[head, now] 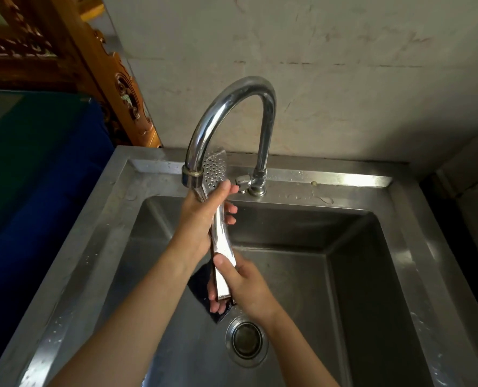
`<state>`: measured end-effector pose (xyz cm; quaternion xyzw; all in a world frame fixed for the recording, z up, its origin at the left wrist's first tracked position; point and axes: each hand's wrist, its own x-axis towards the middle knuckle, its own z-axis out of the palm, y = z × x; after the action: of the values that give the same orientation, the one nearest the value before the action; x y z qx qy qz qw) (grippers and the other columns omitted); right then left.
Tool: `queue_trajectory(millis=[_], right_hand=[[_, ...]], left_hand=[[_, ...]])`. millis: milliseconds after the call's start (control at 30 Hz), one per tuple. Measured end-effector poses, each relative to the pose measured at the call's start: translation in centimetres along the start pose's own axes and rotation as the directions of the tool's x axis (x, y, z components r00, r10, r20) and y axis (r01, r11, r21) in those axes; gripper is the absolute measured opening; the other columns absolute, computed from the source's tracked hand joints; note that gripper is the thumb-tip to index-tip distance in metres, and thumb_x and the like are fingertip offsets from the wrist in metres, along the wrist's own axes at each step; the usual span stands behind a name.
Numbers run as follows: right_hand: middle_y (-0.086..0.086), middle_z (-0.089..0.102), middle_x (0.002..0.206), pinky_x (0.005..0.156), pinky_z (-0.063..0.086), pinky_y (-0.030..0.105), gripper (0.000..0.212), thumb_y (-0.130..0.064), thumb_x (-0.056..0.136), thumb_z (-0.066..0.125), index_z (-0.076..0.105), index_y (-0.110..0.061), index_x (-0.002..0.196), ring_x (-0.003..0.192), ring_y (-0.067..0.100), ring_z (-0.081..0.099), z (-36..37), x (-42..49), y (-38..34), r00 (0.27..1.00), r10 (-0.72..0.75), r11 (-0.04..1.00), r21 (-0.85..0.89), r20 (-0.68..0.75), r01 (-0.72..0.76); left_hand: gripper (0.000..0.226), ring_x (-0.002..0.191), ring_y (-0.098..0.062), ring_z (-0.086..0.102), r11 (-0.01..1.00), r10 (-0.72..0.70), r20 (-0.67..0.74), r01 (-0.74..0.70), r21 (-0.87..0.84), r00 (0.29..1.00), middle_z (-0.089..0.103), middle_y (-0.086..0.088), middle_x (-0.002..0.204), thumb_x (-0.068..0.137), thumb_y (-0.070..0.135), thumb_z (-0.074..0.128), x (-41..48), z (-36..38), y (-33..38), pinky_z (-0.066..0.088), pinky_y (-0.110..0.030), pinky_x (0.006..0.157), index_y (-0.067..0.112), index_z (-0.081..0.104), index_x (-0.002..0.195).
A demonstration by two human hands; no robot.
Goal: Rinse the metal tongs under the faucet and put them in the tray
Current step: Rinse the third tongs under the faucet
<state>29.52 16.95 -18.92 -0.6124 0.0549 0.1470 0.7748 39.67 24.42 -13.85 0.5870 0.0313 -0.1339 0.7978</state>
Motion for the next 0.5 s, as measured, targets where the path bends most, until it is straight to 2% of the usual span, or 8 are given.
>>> queue_trajectory(millis=[100, 167, 233, 300, 367, 433, 500], right_hand=[[0.006, 0.061, 0.058, 0.043, 0.050, 0.024, 0.036, -0.037, 0.094, 0.049, 0.050, 0.000, 0.094, 0.045, 0.021, 0.059, -0.4, -0.5, 0.4, 0.999, 0.032, 0.999, -0.002, 0.017, -0.032], [0.009, 0.063, 0.063, 0.046, 0.051, 0.026, 0.037, -0.035, 0.094, 0.049, 0.049, 0.001, 0.100, 0.050, 0.023, 0.061, -0.4, -0.6, 0.6, 0.999, 0.048, 0.999, -0.012, 0.022, -0.048], [0.008, 0.066, 0.070, 0.048, 0.051, 0.028, 0.033, -0.033, 0.095, 0.049, 0.049, -0.001, 0.102, 0.056, 0.024, 0.063, 0.1, -0.6, 0.7, 0.999, 0.048, 0.999, 0.004, 0.027, -0.048], [0.001, 0.067, 0.070, 0.047, 0.051, 0.029, 0.026, -0.031, 0.096, 0.048, 0.049, -0.006, 0.100, 0.055, 0.021, 0.063, 0.4, -0.3, 0.7, 0.999, 0.040, 0.999, 0.020, 0.001, -0.040], [-0.003, 0.064, 0.059, 0.040, 0.049, 0.029, 0.030, -0.033, 0.096, 0.046, 0.050, -0.003, 0.094, 0.045, 0.017, 0.058, 0.6, 0.1, 0.9, 0.998, 0.012, 0.999, -0.035, -0.059, -0.014], [-0.004, 0.059, 0.049, 0.036, 0.044, 0.028, 0.037, -0.034, 0.097, 0.043, 0.051, 0.002, 0.088, 0.036, 0.014, 0.052, 0.8, 0.4, 1.2, 0.993, -0.008, 0.996, -0.089, -0.114, -0.002], [-0.003, 0.057, 0.045, 0.034, 0.041, 0.027, 0.041, -0.036, 0.098, 0.040, 0.053, 0.001, 0.083, 0.033, 0.014, 0.050, 1.2, 0.6, 1.7, 0.988, -0.001, 0.995, -0.099, -0.157, -0.015]], left_hand=[[0.036, 0.038, -0.004, 0.041, 0.980, -0.146, 0.066, 0.154, -0.129, 0.987, 0.059, 0.005, 0.056, 0.086, 0.043, 0.053, 0.4, -0.3, 0.4, 0.036, -0.017, 0.038, 0.013, 0.064, 0.100], [0.044, 0.032, -0.003, 0.032, 0.974, -0.187, 0.075, 0.195, -0.115, 0.979, 0.043, 0.007, 0.045, 0.089, 0.051, 0.044, 0.3, -0.3, 0.3, 0.027, -0.017, 0.033, 0.011, 0.062, 0.088], [0.054, 0.030, -0.004, 0.029, 0.978, -0.196, 0.036, 0.198, -0.058, 0.980, 0.037, 0.007, 0.041, 0.085, 0.061, 0.040, 0.2, -0.1, 0.2, 0.023, -0.016, 0.032, 0.011, 0.059, 0.078], [0.058, 0.029, -0.005, 0.029, 0.984, -0.176, -0.020, 0.175, -0.023, 0.984, 0.038, 0.007, 0.040, 0.080, 0.066, 0.042, 0.2, 0.2, -0.1, 0.023, -0.016, 0.031, 0.011, 0.059, 0.076], [0.054, 0.032, -0.007, 0.036, 0.990, -0.144, -0.107, 0.141, -0.028, 0.984, 0.046, 0.005, 0.043, 0.080, 0.062, 0.047, 0.3, 0.0, -0.2, 0.029, -0.017, 0.033, 0.010, 0.062, 0.080], [0.043, 0.041, -0.009, 0.051, 0.992, -0.122, -0.156, 0.122, -0.011, 0.980, 0.059, 0.002, 0.053, 0.086, 0.053, 0.051, 0.3, -0.8, -0.8, 0.043, -0.020, 0.040, 0.011, 0.061, 0.089], [0.029, 0.055, -0.014, 0.060, 0.989, -0.140, -0.108, 0.143, 0.026, 0.984, 0.066, -0.001, 0.070, 0.087, 0.043, 0.056, -0.6, -1.6, -1.9, 0.052, -0.025, 0.052, 0.016, 0.058, 0.095]])
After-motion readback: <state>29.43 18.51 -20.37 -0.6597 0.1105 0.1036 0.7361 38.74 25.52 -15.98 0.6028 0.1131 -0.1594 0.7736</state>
